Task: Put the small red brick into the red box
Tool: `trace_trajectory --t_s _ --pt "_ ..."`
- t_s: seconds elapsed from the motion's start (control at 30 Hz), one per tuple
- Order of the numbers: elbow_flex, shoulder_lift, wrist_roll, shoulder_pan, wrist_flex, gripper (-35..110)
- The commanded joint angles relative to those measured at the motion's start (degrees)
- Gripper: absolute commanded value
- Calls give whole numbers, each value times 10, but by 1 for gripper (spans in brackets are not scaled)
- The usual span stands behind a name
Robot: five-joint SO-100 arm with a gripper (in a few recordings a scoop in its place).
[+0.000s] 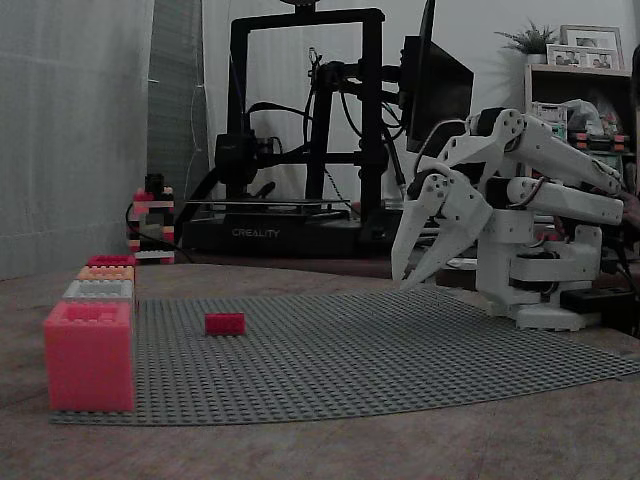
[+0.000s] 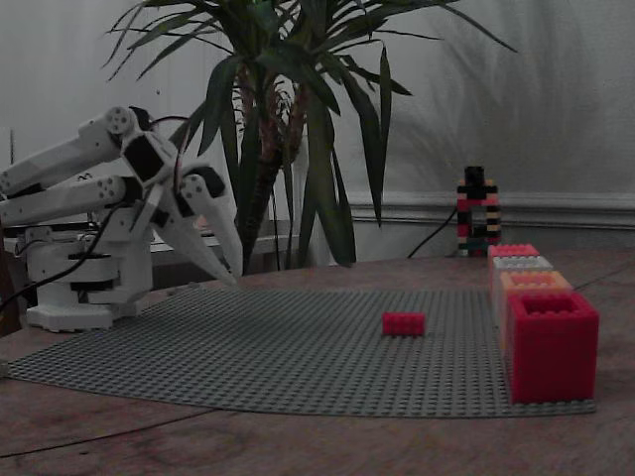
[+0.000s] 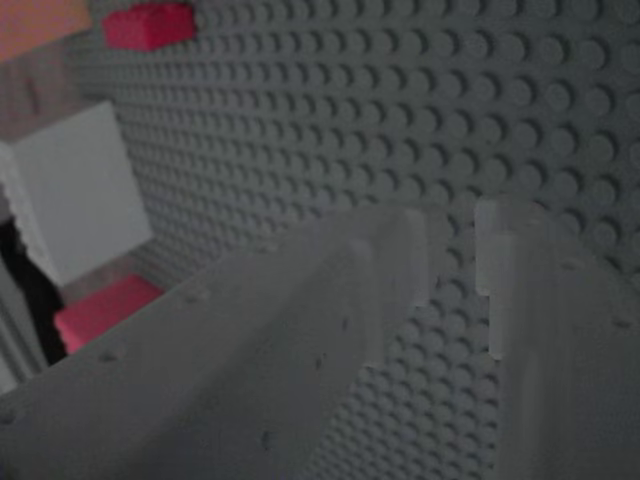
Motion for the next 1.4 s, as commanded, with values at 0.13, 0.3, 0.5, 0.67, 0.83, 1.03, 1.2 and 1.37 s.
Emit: trace_trajectory --t_s 0.13,0.3,0.5,0.67,0.83,1.03,1.2,1.37 --pt "-1 6 -5 50 17 0" --pt "-1 6 -5 50 17 0" --pt "-10 6 4 52 11 1" --pt "-58 -81 20 71 -47 7" --pt "-167 -272 53 94 -121 11" --pt "-291 -458 156 98 -179 11" --pt "-355 -598 322 98 -229 10" --pt "-425 -716 420 97 -273 12"
